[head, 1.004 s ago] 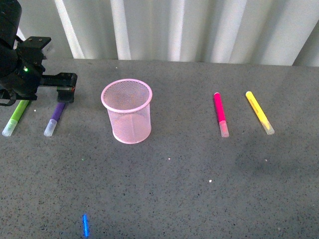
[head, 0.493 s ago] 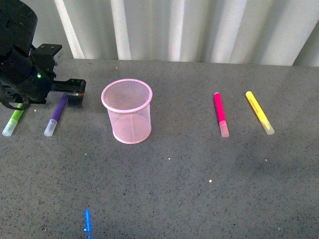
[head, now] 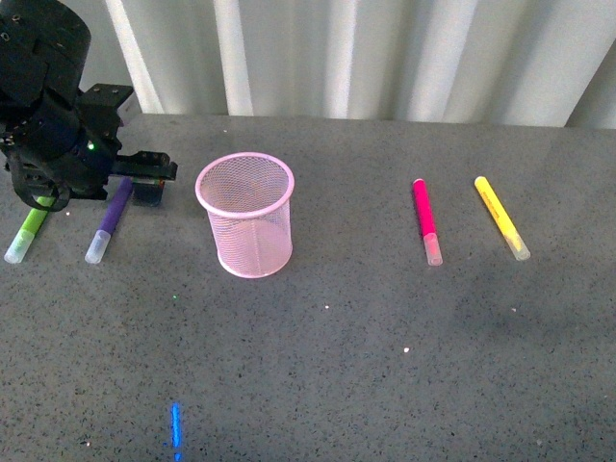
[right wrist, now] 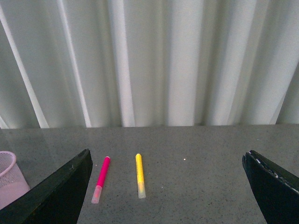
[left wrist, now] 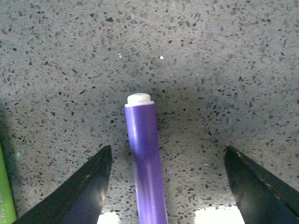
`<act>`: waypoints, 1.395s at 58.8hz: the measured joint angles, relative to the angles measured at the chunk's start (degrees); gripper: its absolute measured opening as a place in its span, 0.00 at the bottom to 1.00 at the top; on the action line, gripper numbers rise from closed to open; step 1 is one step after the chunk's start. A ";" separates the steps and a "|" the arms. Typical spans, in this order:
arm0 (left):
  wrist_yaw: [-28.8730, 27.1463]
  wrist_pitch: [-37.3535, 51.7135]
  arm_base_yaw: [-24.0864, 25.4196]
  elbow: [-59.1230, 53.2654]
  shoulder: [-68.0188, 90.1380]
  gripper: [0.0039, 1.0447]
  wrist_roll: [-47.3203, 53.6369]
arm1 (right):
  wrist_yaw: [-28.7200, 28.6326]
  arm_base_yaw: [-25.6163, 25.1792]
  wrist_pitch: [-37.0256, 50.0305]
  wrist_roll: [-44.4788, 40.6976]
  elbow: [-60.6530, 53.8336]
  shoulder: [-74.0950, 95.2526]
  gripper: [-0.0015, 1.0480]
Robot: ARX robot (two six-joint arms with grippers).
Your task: Insert purple and pink pens into pink cup
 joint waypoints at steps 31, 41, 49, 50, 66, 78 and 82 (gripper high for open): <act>1.55 0.04 -0.26 -5.29 -3.43 0.12 -6.45 | 0.00 0.00 0.00 0.00 0.00 0.00 0.93; 2.67 1.18 0.22 -7.78 -5.53 0.12 -8.39 | 0.00 0.00 0.00 0.00 0.00 0.00 0.93; 4.92 7.50 0.63 -10.80 -10.49 0.12 -12.39 | 0.00 0.00 0.00 0.00 0.00 0.00 0.93; 5.11 8.39 0.66 -11.21 -11.06 0.12 -12.87 | 0.00 0.00 0.00 0.00 0.00 0.00 0.93; 5.62 52.68 -4.15 -32.39 -30.32 0.12 -31.36 | 0.00 0.00 0.00 0.00 0.00 0.00 0.93; -1.81 74.90 -17.57 -40.57 -27.06 0.12 -32.33 | -0.02 0.00 0.00 0.00 0.00 0.00 0.93; -3.74 75.95 -20.00 -40.04 -23.91 0.12 -31.71 | 0.00 0.00 0.00 0.00 0.00 0.00 0.93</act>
